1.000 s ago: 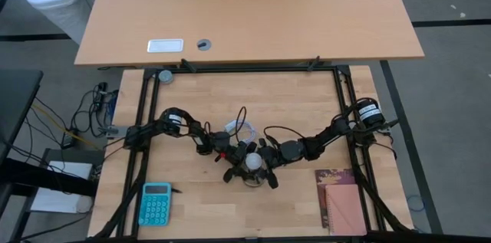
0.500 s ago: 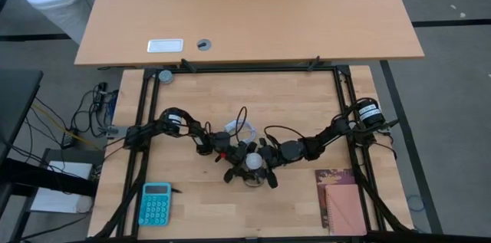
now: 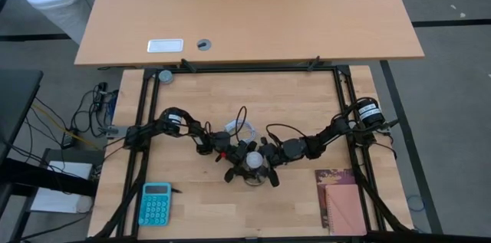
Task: Screw lightbulb
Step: Insert the white lightbulb into the lamp socket
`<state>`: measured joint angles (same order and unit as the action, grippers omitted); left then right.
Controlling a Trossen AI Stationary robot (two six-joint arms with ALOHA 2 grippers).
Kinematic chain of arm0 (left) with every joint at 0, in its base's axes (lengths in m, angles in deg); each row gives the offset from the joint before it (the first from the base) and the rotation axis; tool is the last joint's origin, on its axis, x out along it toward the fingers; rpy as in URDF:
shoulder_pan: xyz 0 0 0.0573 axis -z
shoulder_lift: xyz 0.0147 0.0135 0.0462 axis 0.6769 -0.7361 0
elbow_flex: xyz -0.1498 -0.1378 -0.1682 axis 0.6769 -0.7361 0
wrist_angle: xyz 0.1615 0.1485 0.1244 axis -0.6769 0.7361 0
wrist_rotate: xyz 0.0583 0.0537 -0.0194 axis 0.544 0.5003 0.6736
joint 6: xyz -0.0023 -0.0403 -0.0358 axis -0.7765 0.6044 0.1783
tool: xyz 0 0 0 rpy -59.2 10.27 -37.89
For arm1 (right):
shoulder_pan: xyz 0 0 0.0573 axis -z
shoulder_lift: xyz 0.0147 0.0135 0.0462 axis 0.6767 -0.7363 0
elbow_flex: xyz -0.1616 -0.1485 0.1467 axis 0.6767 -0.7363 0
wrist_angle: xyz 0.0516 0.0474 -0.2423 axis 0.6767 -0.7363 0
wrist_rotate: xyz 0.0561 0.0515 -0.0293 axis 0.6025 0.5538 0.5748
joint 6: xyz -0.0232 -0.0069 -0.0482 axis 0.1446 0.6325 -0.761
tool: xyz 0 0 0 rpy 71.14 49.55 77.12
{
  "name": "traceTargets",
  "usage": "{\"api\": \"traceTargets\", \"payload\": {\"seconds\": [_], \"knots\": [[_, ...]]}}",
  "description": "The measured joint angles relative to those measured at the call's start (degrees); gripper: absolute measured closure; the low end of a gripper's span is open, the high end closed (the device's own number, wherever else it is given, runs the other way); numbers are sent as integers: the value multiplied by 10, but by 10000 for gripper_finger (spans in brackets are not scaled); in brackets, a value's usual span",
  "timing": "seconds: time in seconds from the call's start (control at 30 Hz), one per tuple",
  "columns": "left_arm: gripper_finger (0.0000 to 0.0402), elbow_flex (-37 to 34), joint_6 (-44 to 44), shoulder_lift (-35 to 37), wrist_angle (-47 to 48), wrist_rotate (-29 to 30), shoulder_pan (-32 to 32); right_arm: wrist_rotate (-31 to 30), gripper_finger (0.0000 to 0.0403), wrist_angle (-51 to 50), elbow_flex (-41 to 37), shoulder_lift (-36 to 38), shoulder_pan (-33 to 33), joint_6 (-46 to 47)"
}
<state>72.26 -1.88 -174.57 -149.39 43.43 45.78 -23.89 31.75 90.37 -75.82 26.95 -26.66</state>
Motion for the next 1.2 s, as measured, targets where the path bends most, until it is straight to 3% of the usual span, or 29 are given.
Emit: {"api": "traceTargets", "payload": {"seconds": [0.5,0.77,1.2], "knots": [[204,0,0,0,1,2,0,9,172,5,-1,0,0,-19],[204,0,0,0,2,3,1,18,174,87,-45,0,2,-6],[204,0,-9,0,2,16,0,22,174,92,-48,0,9,-8]]}}
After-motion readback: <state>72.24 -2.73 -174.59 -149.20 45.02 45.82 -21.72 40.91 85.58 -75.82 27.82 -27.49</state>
